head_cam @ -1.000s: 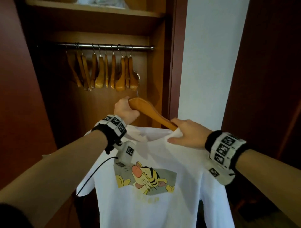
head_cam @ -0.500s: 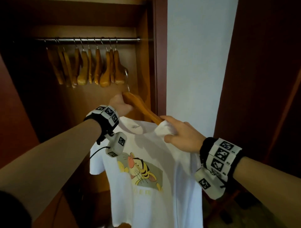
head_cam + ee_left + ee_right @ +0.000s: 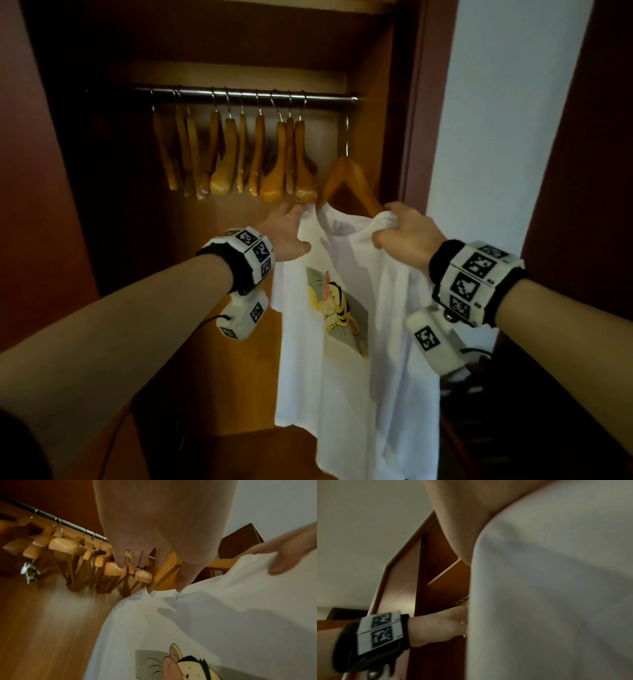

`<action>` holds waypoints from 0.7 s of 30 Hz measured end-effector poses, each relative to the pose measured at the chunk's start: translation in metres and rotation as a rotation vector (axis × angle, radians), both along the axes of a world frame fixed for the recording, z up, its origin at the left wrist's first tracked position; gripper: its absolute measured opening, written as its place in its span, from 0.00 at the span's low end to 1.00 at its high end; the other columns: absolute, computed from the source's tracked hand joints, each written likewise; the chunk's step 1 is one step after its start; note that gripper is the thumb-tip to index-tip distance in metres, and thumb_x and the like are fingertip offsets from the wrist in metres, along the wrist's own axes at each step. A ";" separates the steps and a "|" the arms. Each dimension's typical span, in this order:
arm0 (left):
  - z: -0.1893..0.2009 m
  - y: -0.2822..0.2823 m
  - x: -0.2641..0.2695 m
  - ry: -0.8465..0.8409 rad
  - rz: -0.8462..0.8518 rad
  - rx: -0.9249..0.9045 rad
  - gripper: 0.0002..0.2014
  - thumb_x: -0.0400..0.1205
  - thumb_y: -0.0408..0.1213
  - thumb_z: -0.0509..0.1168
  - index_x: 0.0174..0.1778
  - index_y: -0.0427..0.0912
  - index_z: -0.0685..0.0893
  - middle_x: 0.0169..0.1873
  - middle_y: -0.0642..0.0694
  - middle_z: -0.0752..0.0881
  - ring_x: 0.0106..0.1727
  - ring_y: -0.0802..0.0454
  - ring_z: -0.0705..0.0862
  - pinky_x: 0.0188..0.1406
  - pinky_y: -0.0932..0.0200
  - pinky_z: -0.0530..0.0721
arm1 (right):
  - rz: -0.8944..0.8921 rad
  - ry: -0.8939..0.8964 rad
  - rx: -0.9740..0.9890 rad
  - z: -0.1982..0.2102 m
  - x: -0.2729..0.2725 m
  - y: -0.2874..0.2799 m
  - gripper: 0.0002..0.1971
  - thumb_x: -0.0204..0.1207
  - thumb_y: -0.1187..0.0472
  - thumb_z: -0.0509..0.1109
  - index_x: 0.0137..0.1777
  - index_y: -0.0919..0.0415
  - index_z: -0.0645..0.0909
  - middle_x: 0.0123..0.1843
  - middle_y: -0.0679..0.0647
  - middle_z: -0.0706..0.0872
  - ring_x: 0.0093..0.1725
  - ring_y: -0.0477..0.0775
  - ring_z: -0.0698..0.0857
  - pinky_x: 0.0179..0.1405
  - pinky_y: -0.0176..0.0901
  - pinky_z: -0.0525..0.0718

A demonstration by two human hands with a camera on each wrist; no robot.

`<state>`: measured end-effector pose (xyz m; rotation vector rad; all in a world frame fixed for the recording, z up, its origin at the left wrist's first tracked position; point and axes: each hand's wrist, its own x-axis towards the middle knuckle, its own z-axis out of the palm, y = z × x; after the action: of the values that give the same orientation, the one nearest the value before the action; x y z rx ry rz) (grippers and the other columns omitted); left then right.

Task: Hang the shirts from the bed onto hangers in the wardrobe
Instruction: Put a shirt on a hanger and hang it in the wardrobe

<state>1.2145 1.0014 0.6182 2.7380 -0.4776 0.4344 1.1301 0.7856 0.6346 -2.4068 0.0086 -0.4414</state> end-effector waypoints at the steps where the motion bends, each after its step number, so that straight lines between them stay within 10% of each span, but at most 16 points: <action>1: 0.005 0.008 0.012 -0.040 -0.003 0.064 0.44 0.77 0.48 0.71 0.86 0.46 0.56 0.83 0.43 0.60 0.83 0.40 0.60 0.80 0.44 0.66 | -0.019 -0.003 -0.022 0.006 0.016 0.007 0.31 0.76 0.57 0.67 0.80 0.50 0.66 0.72 0.60 0.78 0.69 0.65 0.77 0.60 0.47 0.77; 9: 0.050 0.053 0.082 -0.129 -0.013 0.257 0.43 0.82 0.50 0.67 0.87 0.46 0.49 0.87 0.45 0.46 0.87 0.47 0.43 0.85 0.43 0.50 | -0.179 -0.011 -0.134 0.048 0.116 0.055 0.34 0.79 0.51 0.66 0.83 0.53 0.61 0.74 0.64 0.75 0.70 0.70 0.77 0.67 0.57 0.80; 21: 0.078 0.032 0.146 -0.098 -0.063 0.258 0.37 0.87 0.58 0.54 0.88 0.47 0.50 0.87 0.50 0.47 0.87 0.51 0.44 0.85 0.45 0.45 | -0.316 -0.030 -0.142 0.096 0.205 0.061 0.32 0.79 0.56 0.65 0.83 0.54 0.62 0.73 0.64 0.75 0.70 0.69 0.77 0.60 0.54 0.81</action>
<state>1.3608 1.0333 0.6966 2.9472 -0.6864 0.5253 1.3353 0.8471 0.7303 -2.5456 0.3590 -0.6414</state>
